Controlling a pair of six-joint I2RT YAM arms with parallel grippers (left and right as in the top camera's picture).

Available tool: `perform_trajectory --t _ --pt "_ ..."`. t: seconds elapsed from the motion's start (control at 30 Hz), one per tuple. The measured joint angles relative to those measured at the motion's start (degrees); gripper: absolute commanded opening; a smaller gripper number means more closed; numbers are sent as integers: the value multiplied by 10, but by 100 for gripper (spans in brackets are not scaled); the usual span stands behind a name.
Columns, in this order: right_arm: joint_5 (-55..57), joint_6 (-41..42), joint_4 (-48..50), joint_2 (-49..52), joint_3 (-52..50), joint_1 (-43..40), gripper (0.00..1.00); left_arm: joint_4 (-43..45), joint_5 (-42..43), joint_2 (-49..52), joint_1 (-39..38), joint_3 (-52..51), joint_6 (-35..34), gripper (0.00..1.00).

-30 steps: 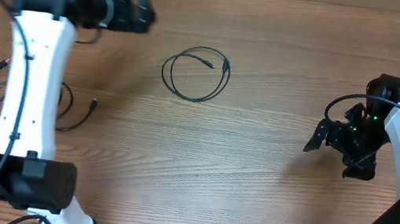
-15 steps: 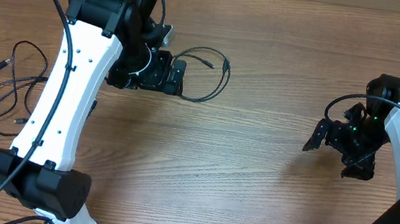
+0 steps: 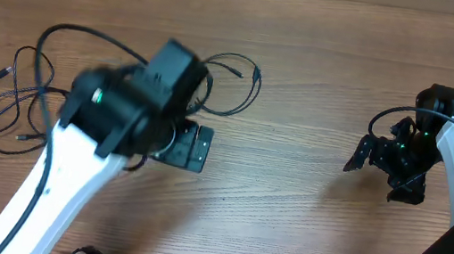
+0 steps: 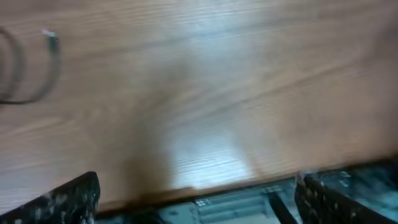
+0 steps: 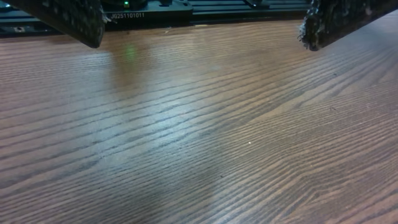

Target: Untangle cables

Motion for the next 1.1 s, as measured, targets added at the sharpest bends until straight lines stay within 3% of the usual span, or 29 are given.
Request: perform_trajectory --t 0.1,0.27,0.53,0.67,0.7,0.73,0.77,0.8,0.83,0.97,1.1 --pt "0 0 2 0 0 0 100 97 -59 -34 -26 -50 -9 100" --pt "0 0 1 0 0 0 100 280 -70 -7 -26 -128 28 100" --pt "-4 0 0 0 0 0 100 373 -26 150 36 -116 38 99" --pt "-5 0 0 0 0 0 100 428 5 230 65 -70 50 93" --pt "-6 0 0 0 0 0 100 447 12 244 69 -64 53 90" --pt "-6 0 0 0 0 0 100 462 19 256 71 -60 57 70" --pt "-6 0 0 0 0 0 100 476 24 266 72 -58 62 58" --pt "-6 0 0 0 0 0 100 485 29 275 71 -57 64 50" --pt "-6 0 0 0 0 0 100 494 32 285 71 -56 64 49" --pt "-6 0 0 0 0 0 100 507 44 327 71 -54 64 12" --pt "-6 0 0 0 0 0 100 507 54 361 71 -54 61 6"
